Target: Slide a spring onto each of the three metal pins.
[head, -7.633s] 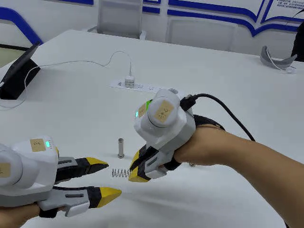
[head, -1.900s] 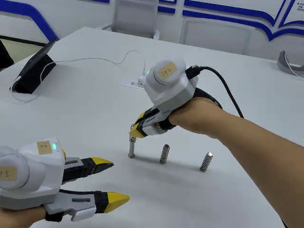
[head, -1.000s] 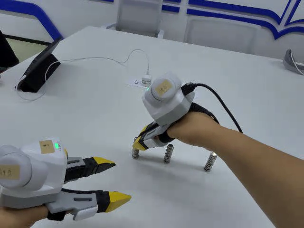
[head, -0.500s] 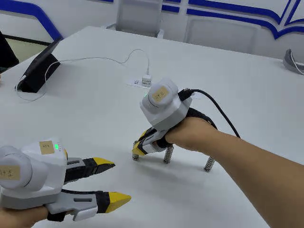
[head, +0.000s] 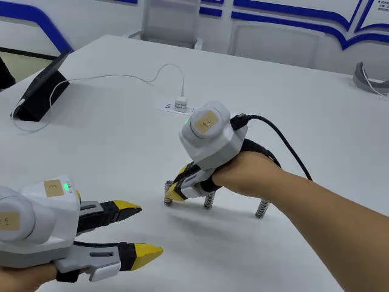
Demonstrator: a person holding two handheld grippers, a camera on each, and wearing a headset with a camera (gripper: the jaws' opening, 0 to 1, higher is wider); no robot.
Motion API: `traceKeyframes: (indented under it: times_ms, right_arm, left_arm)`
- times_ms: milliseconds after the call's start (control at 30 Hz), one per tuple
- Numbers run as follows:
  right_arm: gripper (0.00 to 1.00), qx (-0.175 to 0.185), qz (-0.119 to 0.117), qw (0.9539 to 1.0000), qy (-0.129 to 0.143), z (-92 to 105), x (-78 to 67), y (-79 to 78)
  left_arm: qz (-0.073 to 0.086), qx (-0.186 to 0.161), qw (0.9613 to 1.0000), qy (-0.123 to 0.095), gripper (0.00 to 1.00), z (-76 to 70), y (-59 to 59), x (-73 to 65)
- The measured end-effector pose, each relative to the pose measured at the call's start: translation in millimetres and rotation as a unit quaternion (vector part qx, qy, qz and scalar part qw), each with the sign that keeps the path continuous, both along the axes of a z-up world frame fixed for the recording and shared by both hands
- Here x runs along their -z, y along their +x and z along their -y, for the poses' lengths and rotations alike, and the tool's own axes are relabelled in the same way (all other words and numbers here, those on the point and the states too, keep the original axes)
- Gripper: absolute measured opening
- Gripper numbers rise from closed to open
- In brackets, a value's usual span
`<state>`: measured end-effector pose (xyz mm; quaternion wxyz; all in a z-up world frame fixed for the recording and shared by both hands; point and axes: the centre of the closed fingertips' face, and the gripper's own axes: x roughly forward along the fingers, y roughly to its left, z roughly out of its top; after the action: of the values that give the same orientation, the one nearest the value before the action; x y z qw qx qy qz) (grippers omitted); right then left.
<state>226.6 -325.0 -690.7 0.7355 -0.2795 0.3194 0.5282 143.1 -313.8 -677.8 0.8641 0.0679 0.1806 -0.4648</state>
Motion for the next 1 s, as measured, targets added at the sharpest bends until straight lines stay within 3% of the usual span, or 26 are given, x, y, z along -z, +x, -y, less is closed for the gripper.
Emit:
traceKeyframes:
  times_ms: [567,1000]
  right_arm:
    - [0.21,0.024,0.021,0.9984,0.047,23.4,-20.9,-23.1]
    - [0.22,0.051,0.025,0.9961,0.068,50.9,-22.0,-40.9]
  left_arm:
    - [-0.001,-0.003,1.0,-0.003,0.54,3.0,2.7,-0.7]
    - [-0.001,-0.008,1.0,-0.003,0.57,2.7,4.4,-1.4]
